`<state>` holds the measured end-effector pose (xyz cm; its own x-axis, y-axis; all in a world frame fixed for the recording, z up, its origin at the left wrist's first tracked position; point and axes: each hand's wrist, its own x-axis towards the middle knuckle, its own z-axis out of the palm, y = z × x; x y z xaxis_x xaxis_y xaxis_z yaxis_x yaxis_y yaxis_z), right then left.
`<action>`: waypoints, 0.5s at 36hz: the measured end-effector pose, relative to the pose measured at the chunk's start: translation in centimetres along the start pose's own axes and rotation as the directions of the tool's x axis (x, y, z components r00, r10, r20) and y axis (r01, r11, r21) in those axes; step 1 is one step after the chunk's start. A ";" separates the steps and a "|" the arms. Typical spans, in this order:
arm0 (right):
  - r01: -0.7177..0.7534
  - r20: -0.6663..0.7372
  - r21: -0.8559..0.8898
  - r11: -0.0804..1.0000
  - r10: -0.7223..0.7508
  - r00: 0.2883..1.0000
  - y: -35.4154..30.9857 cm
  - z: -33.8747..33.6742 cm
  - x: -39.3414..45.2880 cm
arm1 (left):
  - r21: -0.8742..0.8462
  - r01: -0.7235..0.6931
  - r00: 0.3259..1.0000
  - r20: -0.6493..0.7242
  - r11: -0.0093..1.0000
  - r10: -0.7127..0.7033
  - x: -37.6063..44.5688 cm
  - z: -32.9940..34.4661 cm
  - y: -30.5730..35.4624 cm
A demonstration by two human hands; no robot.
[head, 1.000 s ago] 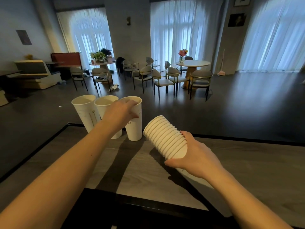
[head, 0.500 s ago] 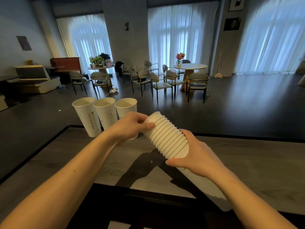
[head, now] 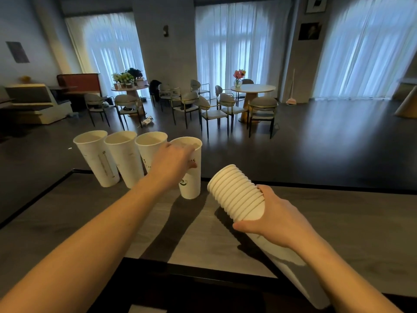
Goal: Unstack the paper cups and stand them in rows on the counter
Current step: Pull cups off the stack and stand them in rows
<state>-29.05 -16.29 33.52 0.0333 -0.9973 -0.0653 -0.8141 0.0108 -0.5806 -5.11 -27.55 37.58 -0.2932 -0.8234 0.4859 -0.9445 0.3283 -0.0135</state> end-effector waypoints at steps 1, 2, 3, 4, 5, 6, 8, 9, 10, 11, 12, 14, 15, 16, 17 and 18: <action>0.012 -0.006 0.012 1.000 -0.012 1.000 -0.1 0.1 0.0 | 0.041 0.010 1.000 -0.008 0.999 -0.010 0.4 0.3 -0.1; 0.023 -0.012 0.020 1.000 -0.023 1.000 -0.2 0.2 0.1 | 0.072 0.020 1.000 -0.007 0.997 -0.020 0.9 0.6 -0.3; 0.031 -0.017 0.023 0.999 -0.030 0.999 -0.3 0.3 0.1 | 0.093 0.026 1.000 -0.001 0.995 -0.026 1.2 0.8 -0.6; 0.036 -0.019 0.020 0.999 -0.036 0.999 -0.5 0.5 0.2 | 0.107 0.028 1.000 0.005 0.994 -0.029 1.5 0.8 -0.8; 0.041 -0.019 0.016 0.999 -0.041 0.999 -0.6 0.6 0.2 | 0.117 0.031 0.999 0.010 0.993 -0.032 1.7 0.8 -0.9; 0.043 -0.019 0.012 0.999 -0.043 0.999 -0.7 0.7 0.3 | 0.118 0.032 0.999 0.016 0.992 -0.034 1.8 0.9 -1.2; 0.047 -0.024 0.010 0.999 -0.047 0.999 -0.9 0.8 0.4 | 0.121 0.037 0.999 0.028 0.992 -0.040 2.0 0.9 -1.4; 0.049 -0.027 0.011 0.999 -0.048 0.998 -1.0 0.8 0.5 | 0.125 0.032 0.999 0.031 0.992 -0.036 2.0 0.9 -1.6; 0.049 -0.031 0.012 0.999 -0.049 0.998 -1.1 0.8 0.5 | 0.128 0.023 0.999 0.032 0.992 -0.027 2.1 0.9 -1.6; 0.049 -0.035 0.014 0.999 -0.049 0.998 -1.2 0.7 0.6 | 0.135 0.008 0.999 0.036 0.991 -0.013 2.2 0.8 -1.6; 0.048 -0.038 0.017 0.999 -0.047 0.998 -1.3 0.7 0.6 | 0.144 -0.011 0.999 0.043 0.990 0.004 2.3 0.8 -1.7; 0.050 -0.043 0.027 0.998 -0.049 0.998 -1.5 0.6 0.6 | 0.157 -0.029 0.998 0.064 0.987 0.020 2.4 0.7 -1.8; 0.052 -0.045 0.032 0.998 -0.051 0.998 -1.6 0.5 0.7 | 0.137 -0.028 0.998 0.068 0.990 0.019 2.5 0.5 -1.8; 0.051 -0.044 0.036 0.998 -0.050 0.998 -1.7 0.5 0.6 | 0.115 -0.030 0.998 0.062 0.993 0.023 2.5 0.4 -1.9; 0.049 -0.041 0.038 0.998 -0.048 0.998 -1.7 0.4 0.5 | 0.109 -0.044 0.998 0.041 0.993 0.040 2.5 0.2 -1.9; 0.049 -0.040 0.039 0.998 -0.047 0.998 -1.7 0.3 0.4 | 0.116 -0.059 0.998 -0.022 0.992 0.062 2.4 -0.1 -2.0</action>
<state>-27.44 -16.70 34.22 0.0484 -0.9988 -0.0050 -0.7885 -0.0351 -0.6141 -3.94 -30.17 38.86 -0.3482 -0.7911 0.5029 -0.9362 0.3209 -0.1434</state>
